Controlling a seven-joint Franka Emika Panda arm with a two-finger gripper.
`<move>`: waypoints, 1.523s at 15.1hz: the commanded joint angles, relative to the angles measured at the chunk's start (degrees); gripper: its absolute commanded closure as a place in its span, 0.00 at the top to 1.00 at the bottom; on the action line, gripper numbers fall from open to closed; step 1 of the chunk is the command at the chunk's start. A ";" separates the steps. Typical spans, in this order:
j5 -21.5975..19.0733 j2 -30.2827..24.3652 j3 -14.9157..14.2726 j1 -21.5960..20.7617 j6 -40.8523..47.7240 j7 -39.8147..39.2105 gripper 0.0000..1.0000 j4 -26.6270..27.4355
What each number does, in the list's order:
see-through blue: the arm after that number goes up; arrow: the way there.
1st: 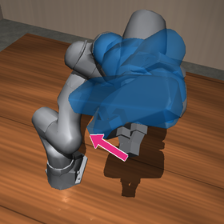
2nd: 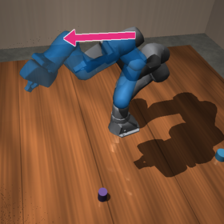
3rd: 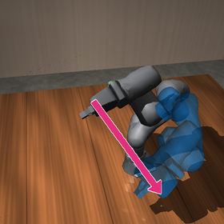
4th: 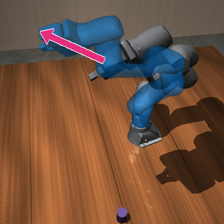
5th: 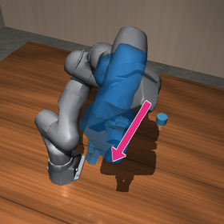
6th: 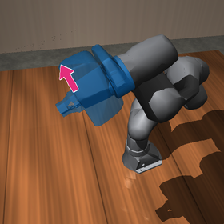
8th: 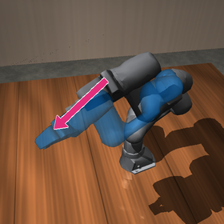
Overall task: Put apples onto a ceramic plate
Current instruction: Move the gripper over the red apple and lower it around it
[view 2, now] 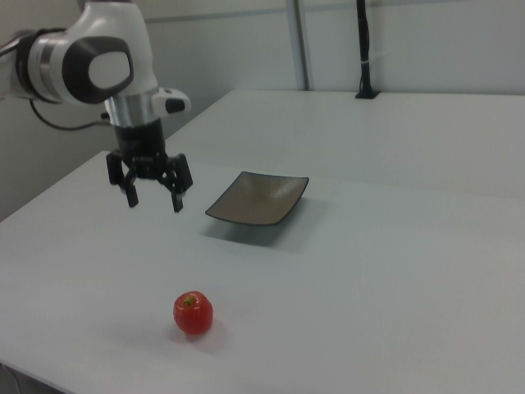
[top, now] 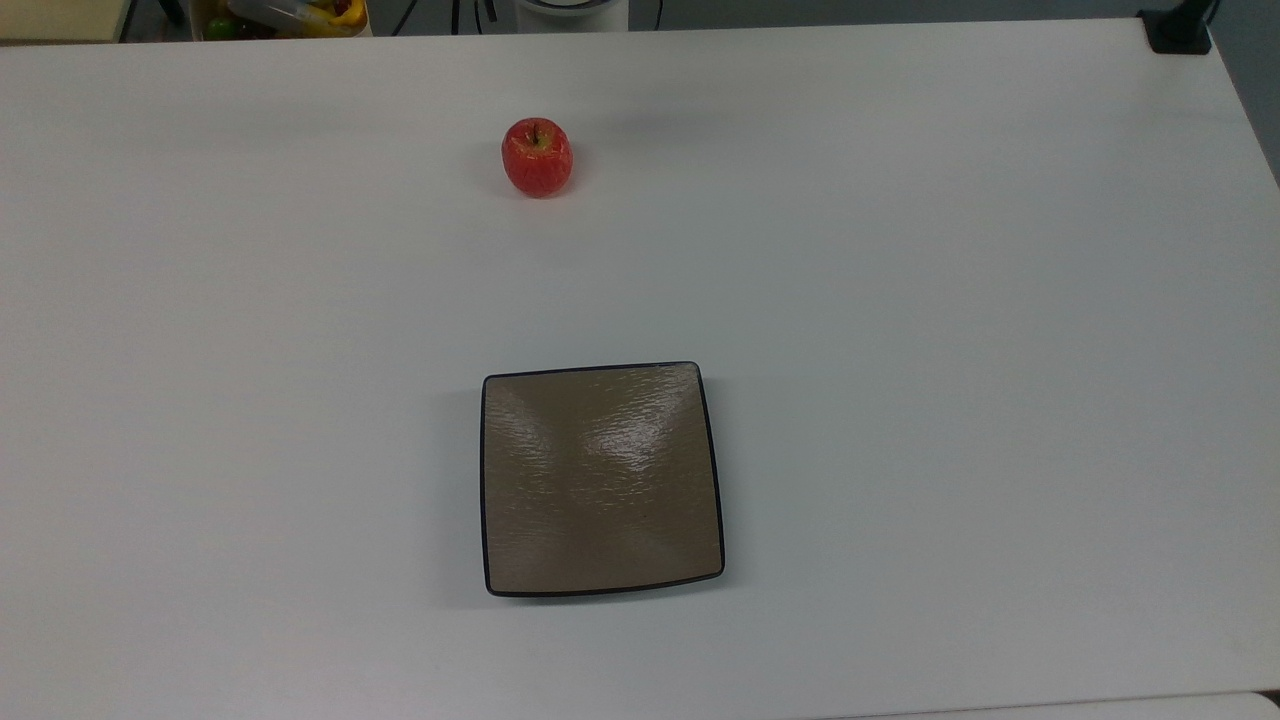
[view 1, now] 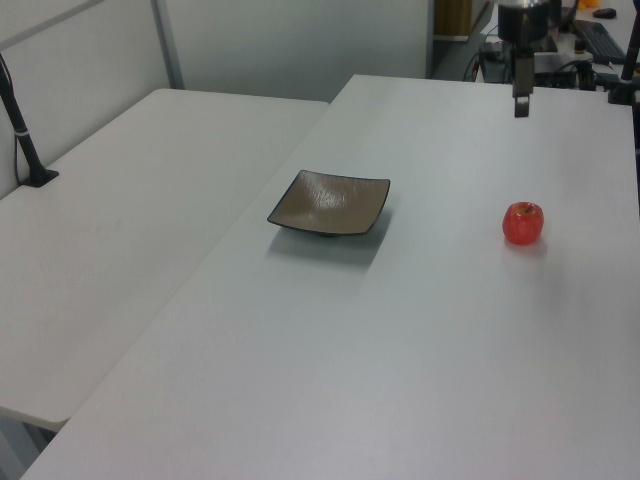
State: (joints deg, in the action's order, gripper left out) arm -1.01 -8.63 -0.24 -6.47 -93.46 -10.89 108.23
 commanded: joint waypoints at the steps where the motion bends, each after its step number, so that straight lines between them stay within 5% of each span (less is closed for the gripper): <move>1: 3.38 -2.19 -0.81 -1.44 -1.64 -3.08 1.00 7.08; 8: 6.37 0.35 -0.81 -1.44 -13.84 -3.17 1.00 18.41; 12: 10.15 4.66 -0.81 -1.70 -18.33 -3.08 1.00 19.74; 20: 10.59 11.08 -0.55 -1.97 -23.69 -2.90 1.00 20.00; 23: 14.88 12.49 -0.28 -2.05 -23.96 -2.90 1.00 20.53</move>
State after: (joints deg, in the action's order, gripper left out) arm 9.79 2.84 -0.23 -7.73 -115.81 -13.05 127.81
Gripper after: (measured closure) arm 0.000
